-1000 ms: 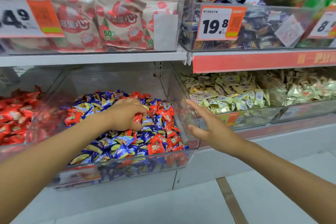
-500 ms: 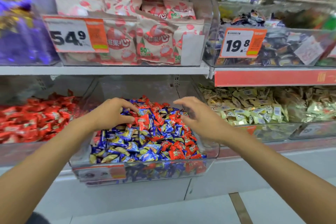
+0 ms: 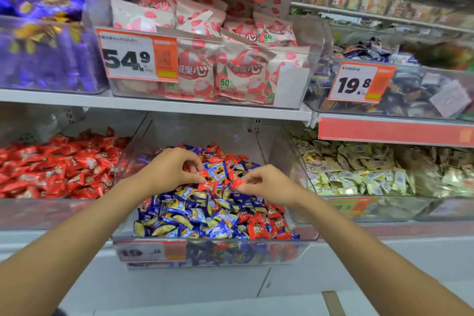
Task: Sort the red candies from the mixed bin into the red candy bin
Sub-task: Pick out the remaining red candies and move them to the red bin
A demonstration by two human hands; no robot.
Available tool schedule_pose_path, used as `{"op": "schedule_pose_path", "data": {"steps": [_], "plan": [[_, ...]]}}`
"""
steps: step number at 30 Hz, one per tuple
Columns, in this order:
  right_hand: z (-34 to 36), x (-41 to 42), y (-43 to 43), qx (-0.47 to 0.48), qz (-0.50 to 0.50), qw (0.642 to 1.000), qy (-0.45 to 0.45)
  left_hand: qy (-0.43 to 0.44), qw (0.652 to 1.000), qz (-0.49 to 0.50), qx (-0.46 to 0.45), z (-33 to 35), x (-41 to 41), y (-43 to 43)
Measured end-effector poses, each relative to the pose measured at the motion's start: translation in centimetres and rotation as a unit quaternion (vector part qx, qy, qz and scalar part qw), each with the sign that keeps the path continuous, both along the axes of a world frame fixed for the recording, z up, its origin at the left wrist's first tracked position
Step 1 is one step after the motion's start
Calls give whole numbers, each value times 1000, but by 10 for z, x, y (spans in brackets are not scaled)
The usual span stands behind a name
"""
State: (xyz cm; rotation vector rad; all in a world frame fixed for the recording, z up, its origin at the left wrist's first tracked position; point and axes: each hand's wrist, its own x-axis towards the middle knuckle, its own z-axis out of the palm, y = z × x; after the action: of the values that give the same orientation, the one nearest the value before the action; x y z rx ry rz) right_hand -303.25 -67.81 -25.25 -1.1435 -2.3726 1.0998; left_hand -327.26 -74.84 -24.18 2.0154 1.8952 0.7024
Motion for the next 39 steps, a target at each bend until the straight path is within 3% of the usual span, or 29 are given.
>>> {"op": "schedule_pose_path", "data": {"steps": [2, 6, 13, 16, 26, 31, 36, 39], "plan": [[3, 6, 6, 5, -16, 1000, 4, -31, 999, 23, 30, 2, -1, 0], [2, 0, 16, -53, -88, 990, 100, -43, 997, 16, 54, 4, 6, 0], [-28, -39, 20, 20, -68, 996, -55, -72, 995, 40, 62, 3, 10, 0], [-33, -39, 18, 14, -56, 996, -65, -90, 994, 52, 40, 1, 7, -2], [9, -11, 20, -15, -91, 989, 112, -13, 998, 29, -46, 5, 5, -12], [4, -9, 16, 7, -26, 998, 50, 107, 992, 24, -69, -8, 6, -9], [-18, -23, 9, -4, 65, 996, -67, 132, 989, 34, -62, -11, 10, -4], [-13, -21, 6, -16, 59, 997, -49, 173, 983, 33, -60, -14, 16, 0]]}}
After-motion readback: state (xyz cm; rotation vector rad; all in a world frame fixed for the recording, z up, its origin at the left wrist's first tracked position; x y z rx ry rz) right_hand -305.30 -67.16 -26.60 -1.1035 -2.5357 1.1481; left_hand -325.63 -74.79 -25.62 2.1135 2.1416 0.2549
